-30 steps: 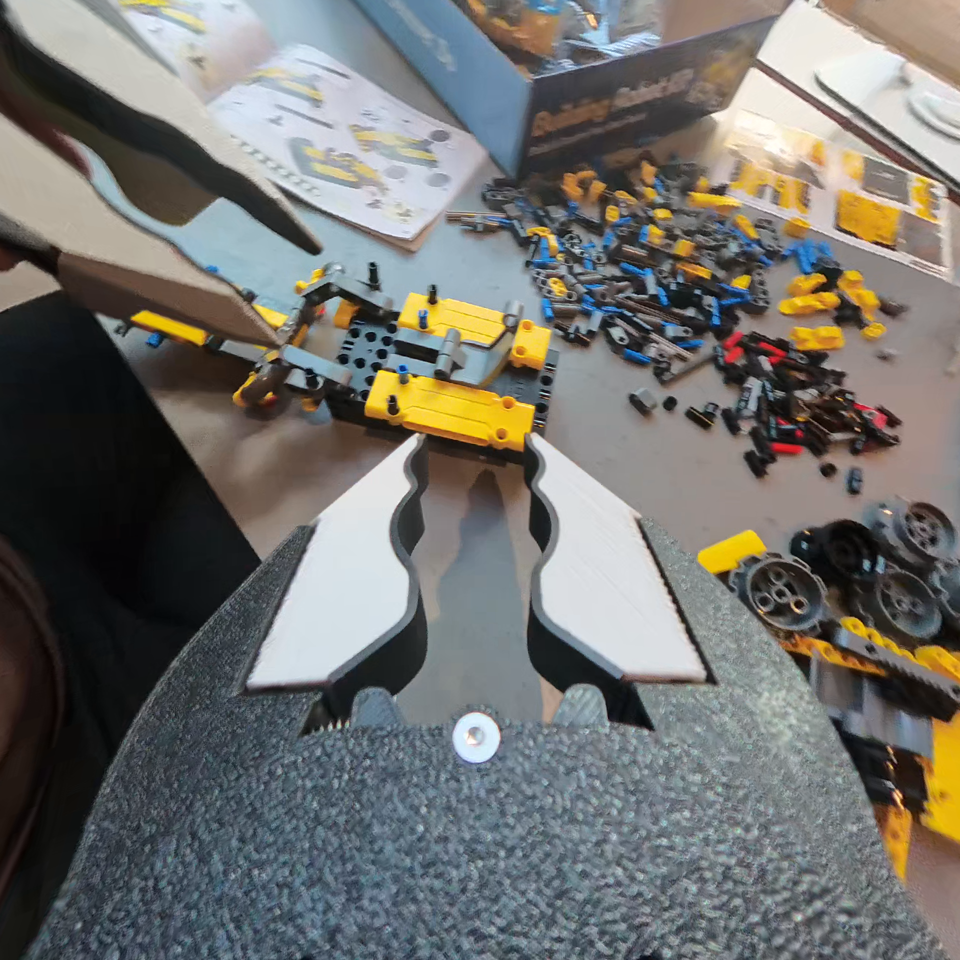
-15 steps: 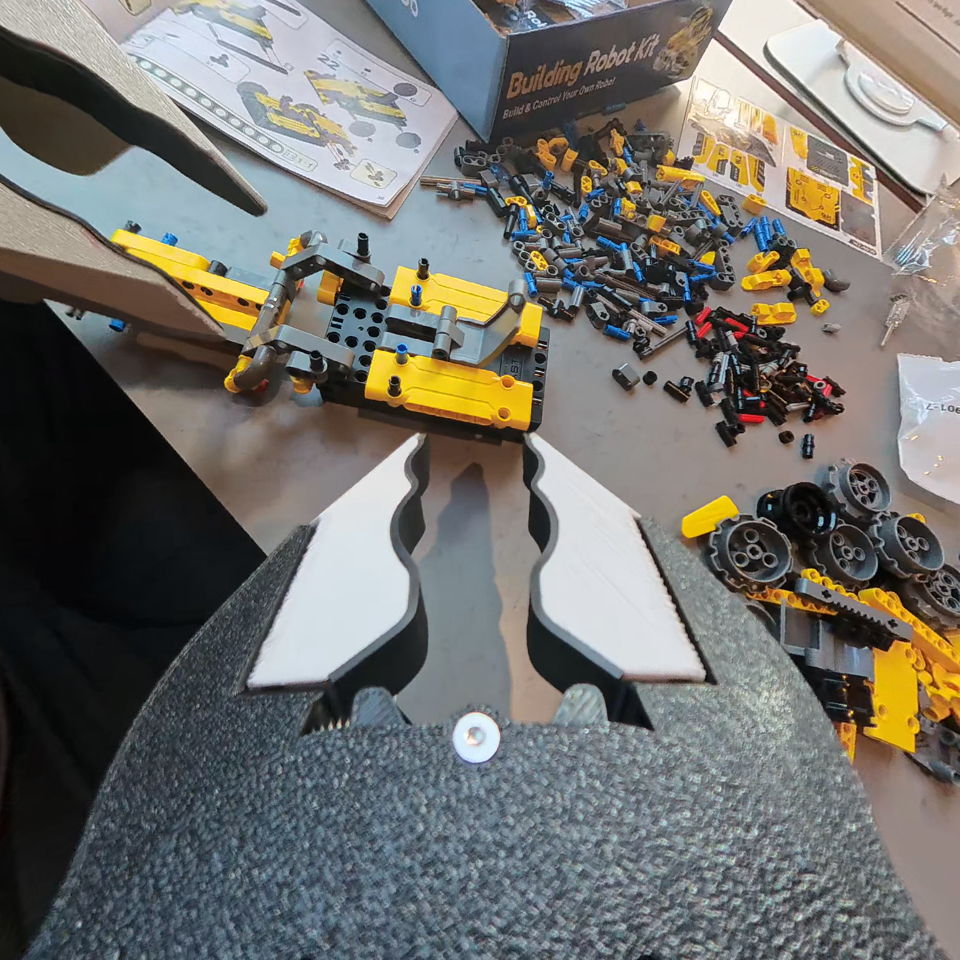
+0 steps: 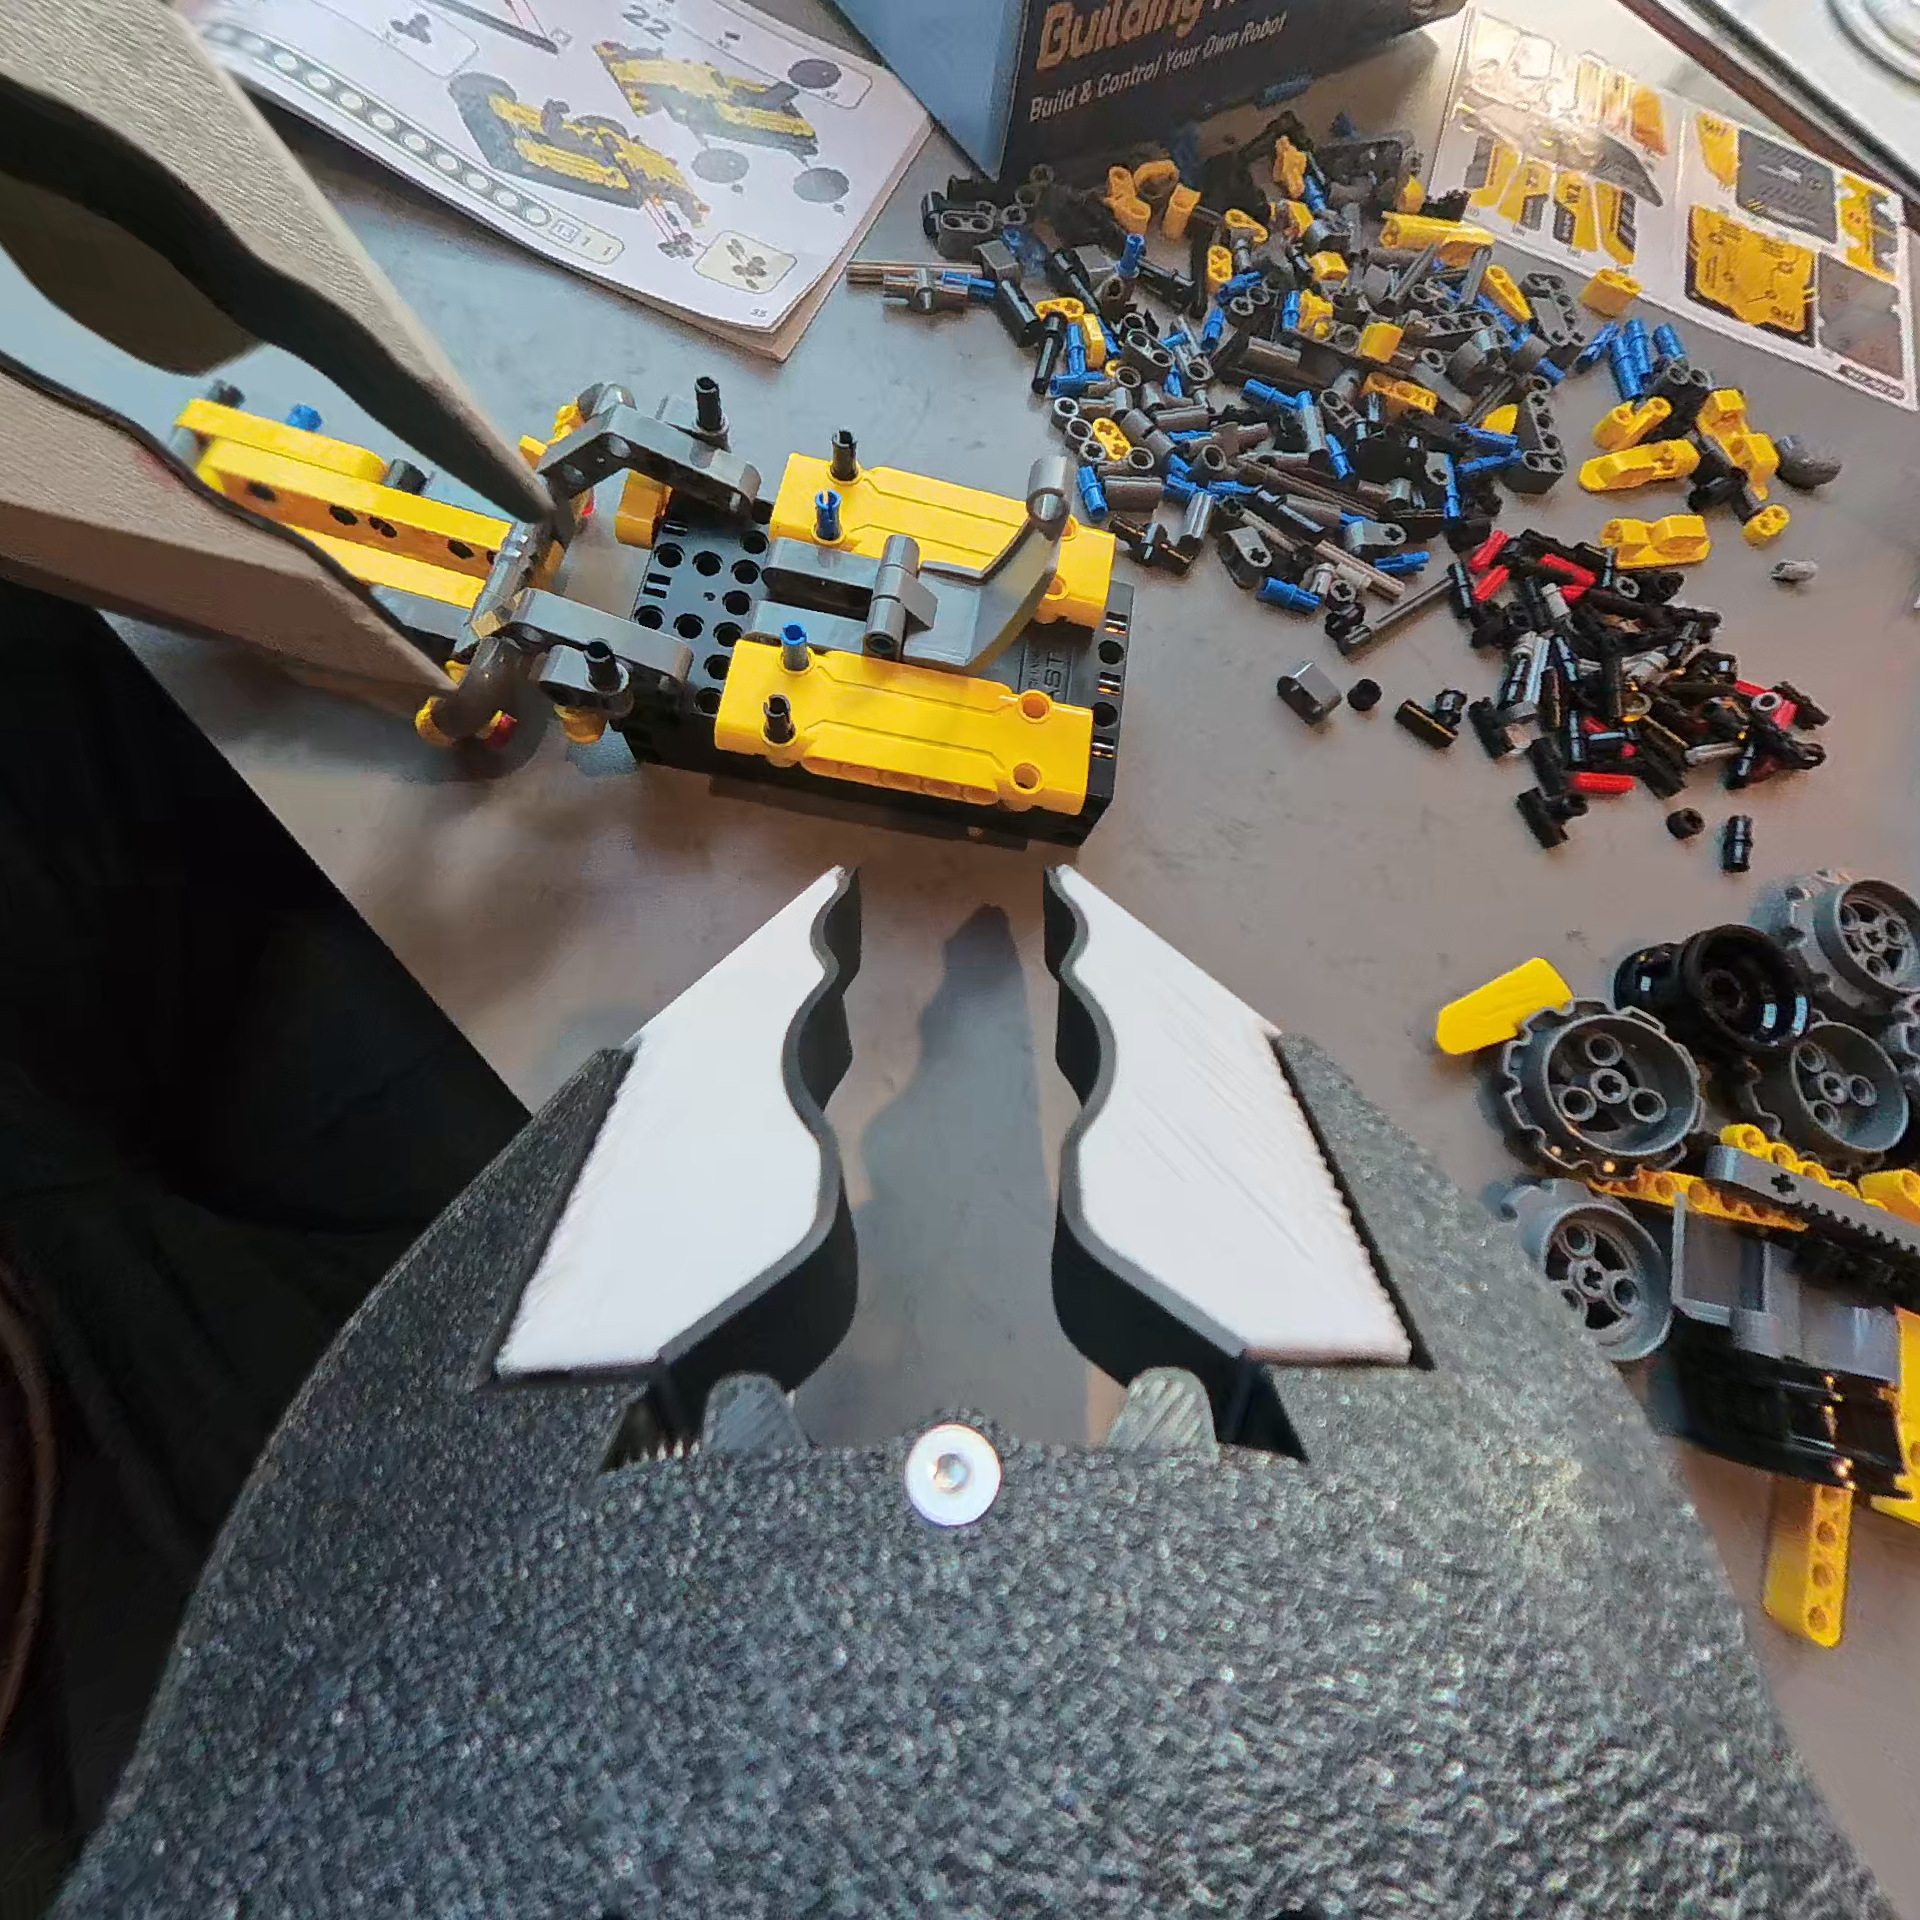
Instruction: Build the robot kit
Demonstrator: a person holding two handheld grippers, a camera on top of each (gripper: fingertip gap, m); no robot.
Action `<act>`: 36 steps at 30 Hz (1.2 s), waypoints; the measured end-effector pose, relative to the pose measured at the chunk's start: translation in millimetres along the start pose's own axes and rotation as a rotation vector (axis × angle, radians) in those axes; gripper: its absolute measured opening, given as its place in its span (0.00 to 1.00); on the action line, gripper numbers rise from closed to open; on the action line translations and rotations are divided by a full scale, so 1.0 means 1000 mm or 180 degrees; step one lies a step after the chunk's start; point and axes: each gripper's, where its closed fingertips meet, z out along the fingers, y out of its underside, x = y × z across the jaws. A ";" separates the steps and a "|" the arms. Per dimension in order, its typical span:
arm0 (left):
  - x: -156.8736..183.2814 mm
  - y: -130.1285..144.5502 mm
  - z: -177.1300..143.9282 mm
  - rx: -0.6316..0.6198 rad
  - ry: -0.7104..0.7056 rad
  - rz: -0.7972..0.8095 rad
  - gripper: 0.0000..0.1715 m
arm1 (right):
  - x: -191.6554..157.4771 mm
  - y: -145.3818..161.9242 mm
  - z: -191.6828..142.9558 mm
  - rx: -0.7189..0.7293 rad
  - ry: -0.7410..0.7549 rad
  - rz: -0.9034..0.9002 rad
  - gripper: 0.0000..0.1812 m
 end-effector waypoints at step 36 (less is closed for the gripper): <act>-0.008 0.009 -0.003 0.0304 0.0387 -0.0091 0.08 | -0.053 -0.030 0.019 0.0647 0.0253 -0.2268 0.22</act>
